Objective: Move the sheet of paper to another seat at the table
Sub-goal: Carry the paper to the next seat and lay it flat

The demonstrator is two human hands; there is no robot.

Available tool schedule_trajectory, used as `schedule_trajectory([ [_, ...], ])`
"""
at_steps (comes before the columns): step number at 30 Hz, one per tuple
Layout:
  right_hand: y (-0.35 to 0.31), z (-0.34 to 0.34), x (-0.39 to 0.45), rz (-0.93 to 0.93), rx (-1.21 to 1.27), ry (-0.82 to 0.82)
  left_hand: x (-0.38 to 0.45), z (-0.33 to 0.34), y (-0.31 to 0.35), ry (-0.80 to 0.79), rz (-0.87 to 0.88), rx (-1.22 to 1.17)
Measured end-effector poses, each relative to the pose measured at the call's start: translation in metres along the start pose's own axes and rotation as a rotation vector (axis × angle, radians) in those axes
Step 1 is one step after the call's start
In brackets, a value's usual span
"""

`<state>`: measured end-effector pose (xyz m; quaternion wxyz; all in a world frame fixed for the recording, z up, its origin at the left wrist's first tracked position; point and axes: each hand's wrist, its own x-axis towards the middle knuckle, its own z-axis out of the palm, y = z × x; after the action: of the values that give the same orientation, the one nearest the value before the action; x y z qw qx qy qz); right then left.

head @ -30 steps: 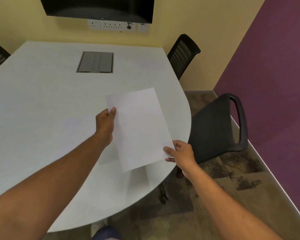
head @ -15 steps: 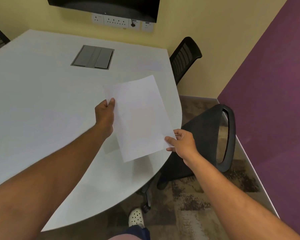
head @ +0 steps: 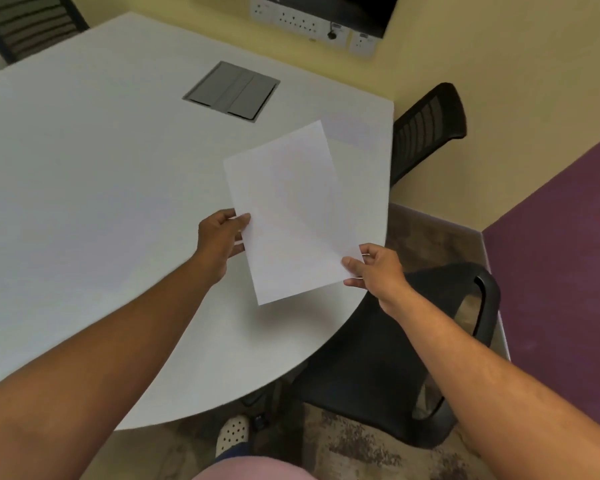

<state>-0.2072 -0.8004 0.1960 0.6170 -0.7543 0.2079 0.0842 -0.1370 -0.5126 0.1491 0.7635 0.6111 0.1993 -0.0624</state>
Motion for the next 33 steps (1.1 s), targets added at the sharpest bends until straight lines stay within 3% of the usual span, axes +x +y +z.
schedule_trajectory([
  [11,0.03,-0.054,0.093,0.004,-0.075,-0.327,-0.073,0.04,-0.053,0.105,-0.043,0.037],
  [16,0.033,-0.076,0.109,0.001,-0.105,-0.44,-0.102,0.075,-0.072,0.24,0.001,0.053],
  [25,0.041,-0.089,0.134,-0.006,-0.269,-0.496,-0.105,0.092,-0.091,0.436,0.059,0.198],
  [33,0.048,-0.073,0.164,-0.019,-0.449,-0.52,-0.074,0.087,-0.122,0.482,0.024,0.194],
])
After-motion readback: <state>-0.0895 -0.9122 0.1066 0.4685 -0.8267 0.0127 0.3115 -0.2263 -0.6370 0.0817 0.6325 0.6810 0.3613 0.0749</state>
